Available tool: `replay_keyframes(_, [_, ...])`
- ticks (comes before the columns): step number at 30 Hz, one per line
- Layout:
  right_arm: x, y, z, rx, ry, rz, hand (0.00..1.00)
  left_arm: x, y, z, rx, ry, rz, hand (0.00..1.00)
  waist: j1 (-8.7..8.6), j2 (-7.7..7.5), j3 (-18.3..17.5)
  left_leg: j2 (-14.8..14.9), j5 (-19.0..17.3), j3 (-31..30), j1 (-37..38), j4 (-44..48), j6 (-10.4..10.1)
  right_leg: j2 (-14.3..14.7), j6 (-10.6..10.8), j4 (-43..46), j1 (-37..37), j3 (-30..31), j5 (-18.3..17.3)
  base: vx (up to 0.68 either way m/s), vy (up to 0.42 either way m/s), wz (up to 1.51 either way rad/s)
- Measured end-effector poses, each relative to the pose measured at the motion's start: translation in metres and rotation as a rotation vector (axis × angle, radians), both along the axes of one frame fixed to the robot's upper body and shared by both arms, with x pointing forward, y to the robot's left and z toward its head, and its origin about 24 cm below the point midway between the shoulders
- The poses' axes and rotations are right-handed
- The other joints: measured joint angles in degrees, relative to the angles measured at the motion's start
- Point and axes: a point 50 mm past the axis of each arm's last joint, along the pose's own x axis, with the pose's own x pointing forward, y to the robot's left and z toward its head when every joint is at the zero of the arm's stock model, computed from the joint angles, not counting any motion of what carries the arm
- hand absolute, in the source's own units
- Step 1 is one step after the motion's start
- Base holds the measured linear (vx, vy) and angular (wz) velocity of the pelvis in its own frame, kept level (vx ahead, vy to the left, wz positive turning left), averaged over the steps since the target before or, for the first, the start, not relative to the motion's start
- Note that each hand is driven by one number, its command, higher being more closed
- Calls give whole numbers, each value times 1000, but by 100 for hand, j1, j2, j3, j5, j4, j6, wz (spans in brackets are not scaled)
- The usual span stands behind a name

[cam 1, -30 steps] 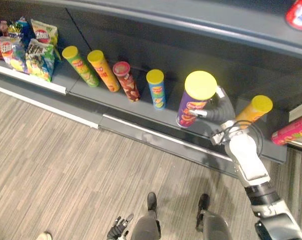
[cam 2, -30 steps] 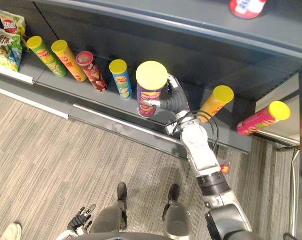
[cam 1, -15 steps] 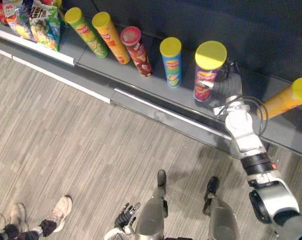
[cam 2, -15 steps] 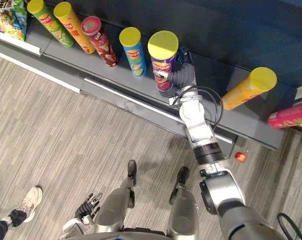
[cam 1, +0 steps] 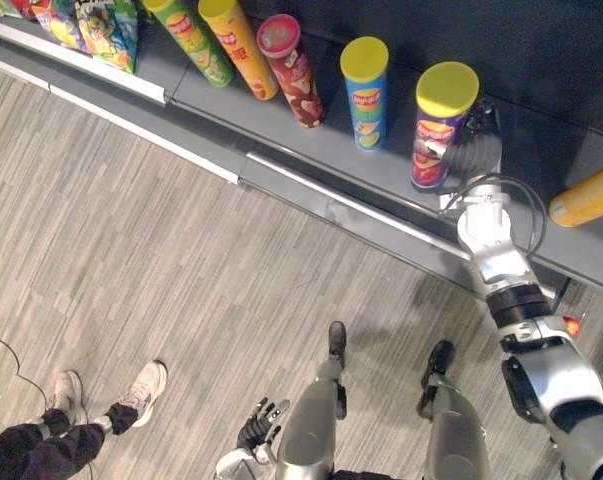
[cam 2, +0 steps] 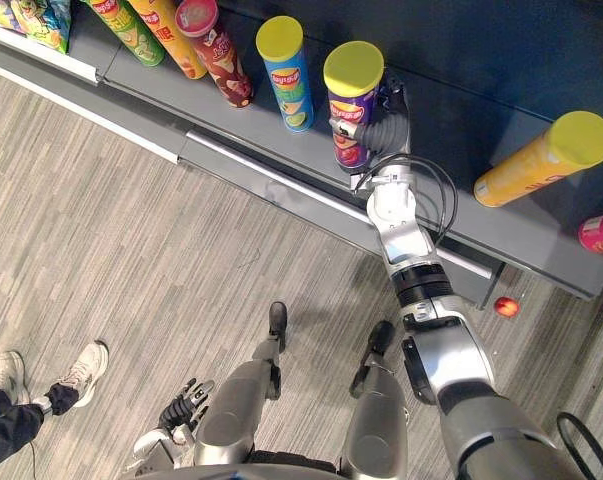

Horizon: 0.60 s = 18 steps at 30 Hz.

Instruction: Put the gum and the chips on the shelf.

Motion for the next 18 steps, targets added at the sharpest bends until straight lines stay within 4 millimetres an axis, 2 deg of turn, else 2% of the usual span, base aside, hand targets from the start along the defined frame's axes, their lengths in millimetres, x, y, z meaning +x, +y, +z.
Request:
replay_keyframes(3, [1, -9, -1, 6, 7, -35, 100, 5, -3, 2, -3, -12, -17, 0, 19, 82, 36, 3, 32, 13, -9, -24, 5, -2, -1, 2, -38, 17, 22, -5, 2, -2])
replay_keyframes(6, [2, -13, 0, 15, 6, -48, 100, 6, -3, 2, -4, -13, -15, 0, 15, 98, 42, 9, 46, 38, -70, -24, 8, -2, -11, -4, -122, 48, 53, 5, 6, -5])
replay_keyframes(9, [2, -24, 0, 39, 13, -82, 100, 9, -5, 2, -8, -20, -20, 0, 30, 149, 64, 11, 58, 48, -95, -24, 15, -2, -17, -8, -158, 62, 66, 14, 2, -3])
replay_keyframes(18, [4, -36, -4, 68, 16, -129, 100, 11, -6, 3, -10, -26, -24, 0, 37, 179, 67, 27, 64, 87, -122, -23, 11, 8, -36, -21, -216, 89, 96, 9, 1, -3])
